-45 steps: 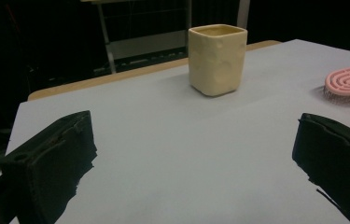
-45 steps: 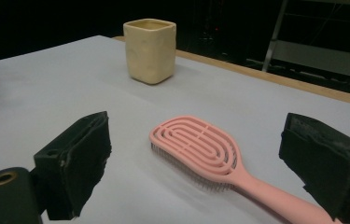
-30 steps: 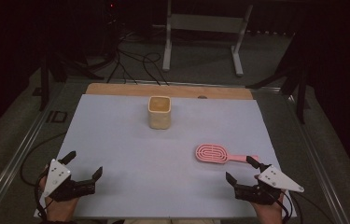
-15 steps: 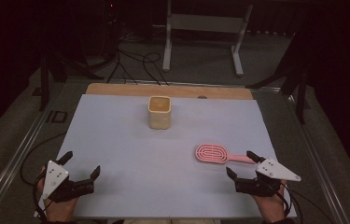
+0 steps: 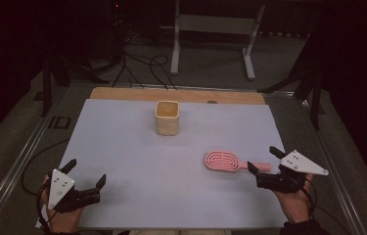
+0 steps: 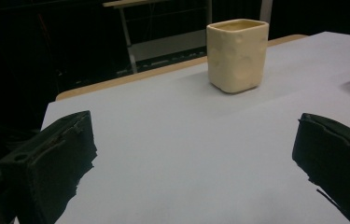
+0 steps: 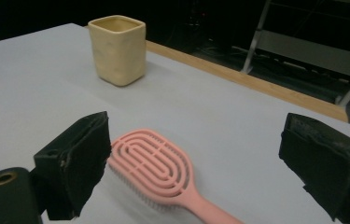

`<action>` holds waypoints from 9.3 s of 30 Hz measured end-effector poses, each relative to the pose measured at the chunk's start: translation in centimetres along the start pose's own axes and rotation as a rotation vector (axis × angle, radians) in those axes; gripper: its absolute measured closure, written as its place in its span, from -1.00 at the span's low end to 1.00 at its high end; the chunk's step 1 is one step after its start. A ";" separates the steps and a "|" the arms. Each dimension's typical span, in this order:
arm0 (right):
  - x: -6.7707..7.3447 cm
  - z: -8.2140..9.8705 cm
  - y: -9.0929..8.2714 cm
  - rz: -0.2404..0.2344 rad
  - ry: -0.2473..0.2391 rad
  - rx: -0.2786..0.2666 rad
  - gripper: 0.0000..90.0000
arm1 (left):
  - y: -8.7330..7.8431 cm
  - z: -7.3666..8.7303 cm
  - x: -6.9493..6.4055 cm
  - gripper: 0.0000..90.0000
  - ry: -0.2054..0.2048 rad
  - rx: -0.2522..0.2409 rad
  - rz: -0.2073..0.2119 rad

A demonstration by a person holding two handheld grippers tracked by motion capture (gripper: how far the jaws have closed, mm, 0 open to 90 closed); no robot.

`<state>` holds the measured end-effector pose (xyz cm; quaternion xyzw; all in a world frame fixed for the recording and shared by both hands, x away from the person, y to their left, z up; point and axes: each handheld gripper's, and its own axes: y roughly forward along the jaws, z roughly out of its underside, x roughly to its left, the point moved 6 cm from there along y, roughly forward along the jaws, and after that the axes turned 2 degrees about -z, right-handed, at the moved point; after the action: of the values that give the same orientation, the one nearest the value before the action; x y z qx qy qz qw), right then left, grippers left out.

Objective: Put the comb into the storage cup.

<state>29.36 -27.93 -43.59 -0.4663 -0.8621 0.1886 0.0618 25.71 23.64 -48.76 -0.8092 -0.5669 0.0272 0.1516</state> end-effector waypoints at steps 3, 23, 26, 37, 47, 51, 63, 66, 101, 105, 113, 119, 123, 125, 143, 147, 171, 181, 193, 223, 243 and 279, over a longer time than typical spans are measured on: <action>-0.4 -0.5 0.3 0.006 0.002 0.011 -0.81 | 0.1 0.0 -0.1 -1.00 -0.001 -0.003 0.002; -2.0 -1.4 4.9 -0.014 0.056 0.101 -0.77 | 0.1 0.1 -0.4 -1.00 0.004 -0.014 -0.011; -2.2 -1.4 5.4 -0.017 0.063 0.118 -0.73 | 0.2 0.1 -0.5 -1.00 0.002 -0.014 -0.009; -3.8 -0.3 6.7 -0.029 0.123 0.182 -0.33 | 0.2 0.2 -0.5 -1.00 0.000 -0.013 -0.006; -5.0 1.7 8.5 0.026 0.111 0.310 0.22 | 0.3 0.2 -0.6 -1.00 0.001 -0.011 -0.003; -5.0 2.3 8.8 0.035 0.103 0.330 0.32 | 0.3 0.2 -0.6 -1.00 0.002 -0.011 -0.003; -5.4 5.1 9.6 0.054 0.142 0.434 1.00 | 0.3 0.2 -0.6 -1.00 0.003 -0.010 -0.002; -5.2 5.7 9.8 0.054 0.122 0.480 1.00 | 0.3 0.2 -0.6 -1.00 0.003 -0.010 -0.002; -3.1 8.3 8.4 0.003 0.072 0.615 0.99 | 0.3 0.3 -0.6 -1.00 0.002 -0.011 -0.006; -3.1 8.2 8.3 0.011 0.077 0.601 0.99 | 0.4 0.3 -0.7 -1.00 0.002 -0.010 -0.007; -3.1 7.0 7.7 0.042 0.084 0.524 0.84 | 0.4 0.3 -0.6 -1.00 0.002 -0.010 -0.007; -2.2 4.2 6.3 0.037 0.103 0.329 0.48 | 0.4 0.3 -0.7 -1.00 0.007 -0.006 -0.006; -1.0 2.2 4.6 0.014 0.104 0.176 0.21 | 0.5 0.3 -0.7 -1.00 0.006 -0.005 -0.004; -0.7 1.9 4.2 0.012 0.096 0.153 0.17 | 0.5 0.3 -0.7 -1.00 0.006 -0.006 -0.004; 2.3 4.6 0.0 0.026 0.158 -0.146 -0.72 | 0.8 0.2 -1.3 -1.00 0.007 -0.007 0.024; 2.2 5.2 -0.2 0.047 0.143 -0.135 -0.72 | 1.2 0.3 -1.8 -1.00 0.015 -0.002 0.045; 1.6 4.7 0.8 0.036 0.188 -0.023 -0.77 | 2.2 1.0 -1.8 -1.00 0.002 0.027 0.043; 0.9 3.7 2.1 0.020 0.188 0.111 -0.77 | 2.2 1.2 -1.8 -1.00 -0.001 0.030 0.043; 0.1 2.4 3.7 0.010 0.141 0.270 -0.78 | 2.3 1.3 -1.7 -1.00 -0.003 0.036 0.042; -1.3 5.8 8.4 -0.060 0.129 0.663 -0.66 | 2.3 1.4 -1.7 -1.00 -0.001 0.044 0.041; -1.2 7.5 11.1 -0.089 0.083 0.912 0.18 | 2.4 1.5 -1.7 -1.00 0.006 0.048 0.042; -0.6 7.2 11.3 -0.045 0.048 0.825 0.54 | 2.5 1.6 -1.8 -1.00 0.021 0.061 0.036</action>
<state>36.46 -24.77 -54.48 -0.3876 -0.7224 0.5060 0.2680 27.01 21.50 -51.18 -0.8146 -0.5496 0.0388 0.1814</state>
